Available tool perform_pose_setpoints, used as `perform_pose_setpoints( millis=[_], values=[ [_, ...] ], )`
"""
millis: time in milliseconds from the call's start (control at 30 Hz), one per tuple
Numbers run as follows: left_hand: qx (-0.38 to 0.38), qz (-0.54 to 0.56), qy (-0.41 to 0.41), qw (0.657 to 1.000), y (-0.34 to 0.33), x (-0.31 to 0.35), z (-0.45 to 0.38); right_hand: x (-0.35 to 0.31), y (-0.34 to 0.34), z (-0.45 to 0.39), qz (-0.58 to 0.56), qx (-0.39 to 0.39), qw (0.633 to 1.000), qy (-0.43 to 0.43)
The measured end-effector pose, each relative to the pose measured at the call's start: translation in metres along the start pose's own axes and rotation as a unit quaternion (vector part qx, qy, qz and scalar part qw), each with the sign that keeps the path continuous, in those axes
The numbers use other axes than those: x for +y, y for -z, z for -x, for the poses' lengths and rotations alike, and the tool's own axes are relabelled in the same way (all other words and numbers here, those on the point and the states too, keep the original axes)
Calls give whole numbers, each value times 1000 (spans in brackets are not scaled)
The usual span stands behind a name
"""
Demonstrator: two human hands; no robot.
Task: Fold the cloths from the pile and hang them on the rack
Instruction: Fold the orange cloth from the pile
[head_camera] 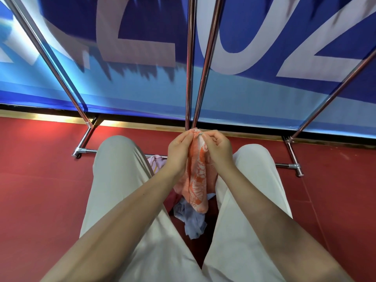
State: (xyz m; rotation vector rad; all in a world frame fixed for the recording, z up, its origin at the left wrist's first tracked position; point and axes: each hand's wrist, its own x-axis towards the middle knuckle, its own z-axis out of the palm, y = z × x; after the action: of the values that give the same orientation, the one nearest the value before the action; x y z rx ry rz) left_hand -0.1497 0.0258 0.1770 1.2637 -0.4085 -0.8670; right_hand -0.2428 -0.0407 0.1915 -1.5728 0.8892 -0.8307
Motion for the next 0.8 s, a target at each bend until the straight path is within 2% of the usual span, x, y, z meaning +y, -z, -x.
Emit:
perform_pose_setpoints(
  millis=[367,467,567,700,800],
  values=[
    [19,-5,-9,1000,-13,0,7,5,-5,-7,-38,60,994,-87],
    [4,-15,-21,1000,-16,0,10,4,-4,-9,-63,68,989,-114],
    [-5,-21,-34,999,-18,1,13,6,-2,-9,-96,53,985,-131],
    [45,-28,-40,998,-16,3,6,4,-2,-8,-104,5,987,-120],
    [85,-45,-46,994,-14,8,-2,3,-2,-7,-77,-36,994,-74]
  ],
)
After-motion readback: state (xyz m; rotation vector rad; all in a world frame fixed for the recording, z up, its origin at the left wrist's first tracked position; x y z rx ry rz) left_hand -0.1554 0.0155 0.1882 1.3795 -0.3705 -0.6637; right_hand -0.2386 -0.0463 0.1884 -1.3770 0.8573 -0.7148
